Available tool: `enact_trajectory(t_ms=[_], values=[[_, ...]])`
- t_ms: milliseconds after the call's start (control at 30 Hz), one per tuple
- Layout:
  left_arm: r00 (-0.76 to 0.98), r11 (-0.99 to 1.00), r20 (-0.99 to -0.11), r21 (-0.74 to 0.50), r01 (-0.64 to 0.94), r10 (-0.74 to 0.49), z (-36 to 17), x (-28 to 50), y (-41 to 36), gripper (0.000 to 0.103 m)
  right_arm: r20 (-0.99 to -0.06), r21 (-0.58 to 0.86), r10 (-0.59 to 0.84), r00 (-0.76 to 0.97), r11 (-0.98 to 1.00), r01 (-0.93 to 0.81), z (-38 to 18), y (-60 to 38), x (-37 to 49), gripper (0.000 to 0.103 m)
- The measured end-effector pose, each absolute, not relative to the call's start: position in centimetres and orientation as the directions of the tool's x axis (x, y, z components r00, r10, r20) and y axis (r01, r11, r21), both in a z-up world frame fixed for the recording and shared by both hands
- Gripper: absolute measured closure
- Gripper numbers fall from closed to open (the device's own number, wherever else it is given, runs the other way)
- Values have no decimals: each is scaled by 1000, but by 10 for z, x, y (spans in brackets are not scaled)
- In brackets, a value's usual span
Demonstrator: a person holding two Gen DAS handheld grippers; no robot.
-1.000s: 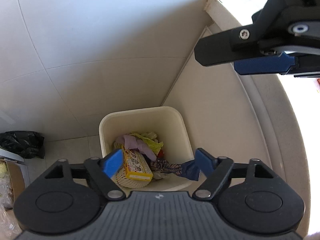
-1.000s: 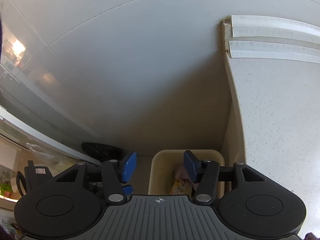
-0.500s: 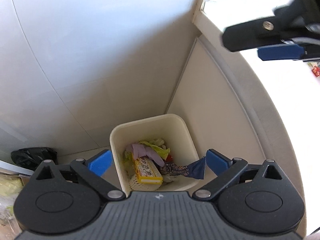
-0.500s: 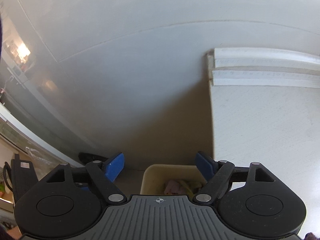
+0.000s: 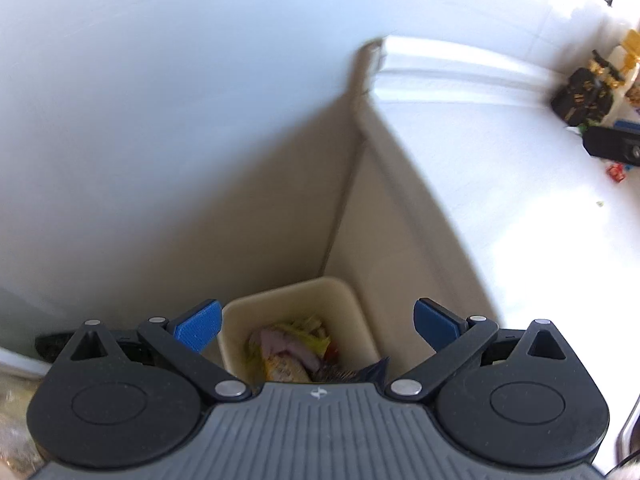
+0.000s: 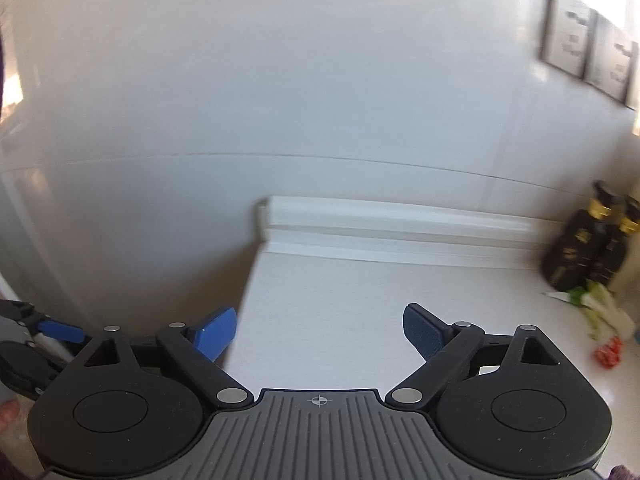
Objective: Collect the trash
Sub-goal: 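Move both open tools back over the counter toward the red wrapper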
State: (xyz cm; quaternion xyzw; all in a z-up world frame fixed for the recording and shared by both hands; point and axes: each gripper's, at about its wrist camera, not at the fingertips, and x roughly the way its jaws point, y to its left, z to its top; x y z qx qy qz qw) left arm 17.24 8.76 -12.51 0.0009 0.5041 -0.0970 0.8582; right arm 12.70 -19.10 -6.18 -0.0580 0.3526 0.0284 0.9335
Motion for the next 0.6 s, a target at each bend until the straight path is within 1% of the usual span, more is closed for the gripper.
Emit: enact_trajectory(t_ms=[200, 333, 467, 600], values=[[503, 960, -837, -90, 264, -216, -104, 195, 31, 1, -630, -104, -100, 770, 994, 44, -56, -268, 106, 10], [517, 937, -813, -98, 334, -269, -95, 216, -16, 1, -620, -86, -176, 765, 984, 157, -58, -330, 90, 10], [518, 904, -791, -99, 417, -325, -91, 240, -69, 1, -619, -39, -239, 748, 961, 274, -68, -386, 84, 9], [514, 854, -763, -95, 511, -392, -97, 257, -125, 1, -612, -33, -295, 733, 937, 349, -80, -429, 83, 9]])
